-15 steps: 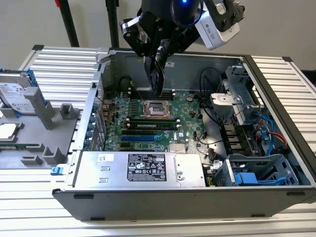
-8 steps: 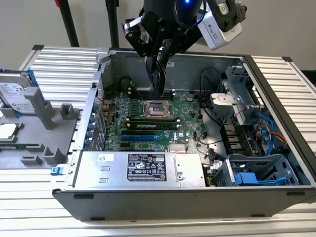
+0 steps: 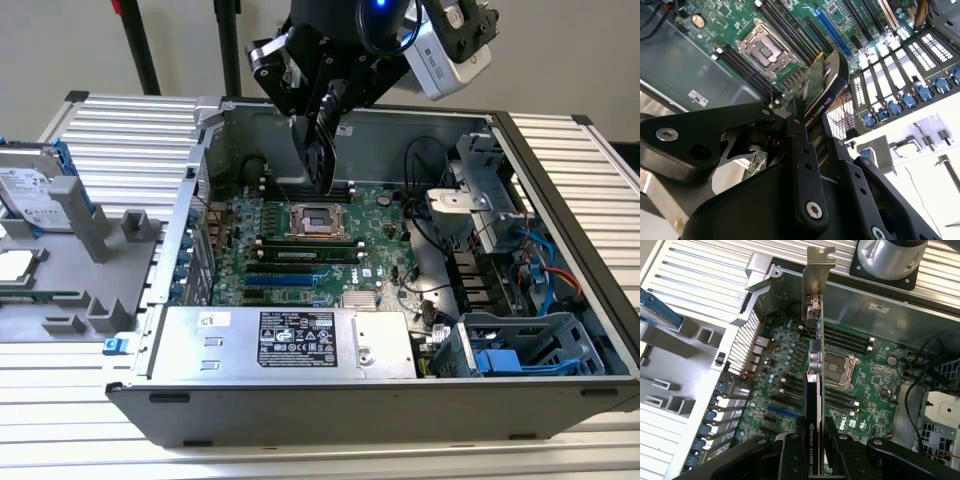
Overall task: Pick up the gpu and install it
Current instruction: 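Insert the gpu into the slot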
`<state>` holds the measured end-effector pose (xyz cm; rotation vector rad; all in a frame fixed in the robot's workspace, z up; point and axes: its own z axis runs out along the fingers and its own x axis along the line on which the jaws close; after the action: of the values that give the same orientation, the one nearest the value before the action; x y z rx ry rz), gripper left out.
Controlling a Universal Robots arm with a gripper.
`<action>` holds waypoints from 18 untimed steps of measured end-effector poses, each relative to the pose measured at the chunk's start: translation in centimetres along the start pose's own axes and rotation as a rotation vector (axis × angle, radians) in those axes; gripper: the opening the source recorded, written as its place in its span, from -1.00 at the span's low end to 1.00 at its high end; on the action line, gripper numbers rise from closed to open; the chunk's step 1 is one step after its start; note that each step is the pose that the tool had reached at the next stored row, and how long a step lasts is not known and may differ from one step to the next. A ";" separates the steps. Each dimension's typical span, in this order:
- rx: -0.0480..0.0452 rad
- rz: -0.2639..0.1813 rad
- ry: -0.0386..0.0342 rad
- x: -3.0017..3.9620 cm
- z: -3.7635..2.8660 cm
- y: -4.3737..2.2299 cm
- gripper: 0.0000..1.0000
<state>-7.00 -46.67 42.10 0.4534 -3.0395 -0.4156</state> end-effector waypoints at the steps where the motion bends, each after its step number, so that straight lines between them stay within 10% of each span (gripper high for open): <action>1: 0.0000 -0.005 0.0014 0.00 0.00 0.00 -1.00; 18: 0.0000 -0.081 0.0225 -0.01 0.00 0.00 -1.00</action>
<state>-6.99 -46.67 42.10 0.5790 -3.0072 -0.4112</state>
